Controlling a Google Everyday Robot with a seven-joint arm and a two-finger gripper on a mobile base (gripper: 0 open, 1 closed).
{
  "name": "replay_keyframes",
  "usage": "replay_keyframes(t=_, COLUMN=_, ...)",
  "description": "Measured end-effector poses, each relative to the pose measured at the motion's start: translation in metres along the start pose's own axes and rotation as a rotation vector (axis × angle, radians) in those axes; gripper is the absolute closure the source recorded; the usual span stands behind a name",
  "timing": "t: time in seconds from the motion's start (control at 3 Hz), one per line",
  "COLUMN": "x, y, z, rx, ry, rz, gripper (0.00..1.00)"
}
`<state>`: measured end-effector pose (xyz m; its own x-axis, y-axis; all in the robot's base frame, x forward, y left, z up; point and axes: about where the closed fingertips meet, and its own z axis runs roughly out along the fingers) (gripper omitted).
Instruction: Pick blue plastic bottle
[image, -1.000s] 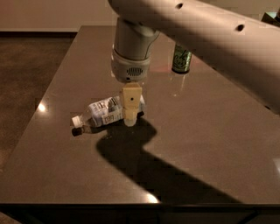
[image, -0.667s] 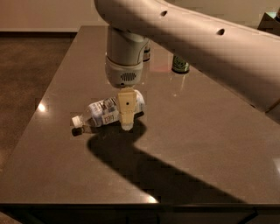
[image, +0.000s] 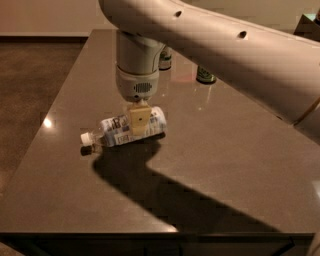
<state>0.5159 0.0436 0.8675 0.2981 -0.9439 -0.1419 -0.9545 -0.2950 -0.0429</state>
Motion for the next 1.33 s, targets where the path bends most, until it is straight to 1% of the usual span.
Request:
replay_keyframes(t=0.33, x=0.000, y=0.001, z=-0.009, rx=-0.001, ry=-0.011, rz=-0.006, gripper=0.69)
replay_keyframes(t=0.67, x=0.002, y=0.000, z=-0.033, rx=0.011, ry=-0.056, rz=-0.010, gripper=0.92)
replay_keyframes(t=1.0, x=0.004, y=-0.005, z=-0.067, rx=0.030, ry=-0.123, rz=-0.011, gripper=1.00)
replay_keyframes(t=1.33, x=0.005, y=-0.007, z=-0.092, rx=0.052, ry=-0.168, rz=-0.013, gripper=1.00)
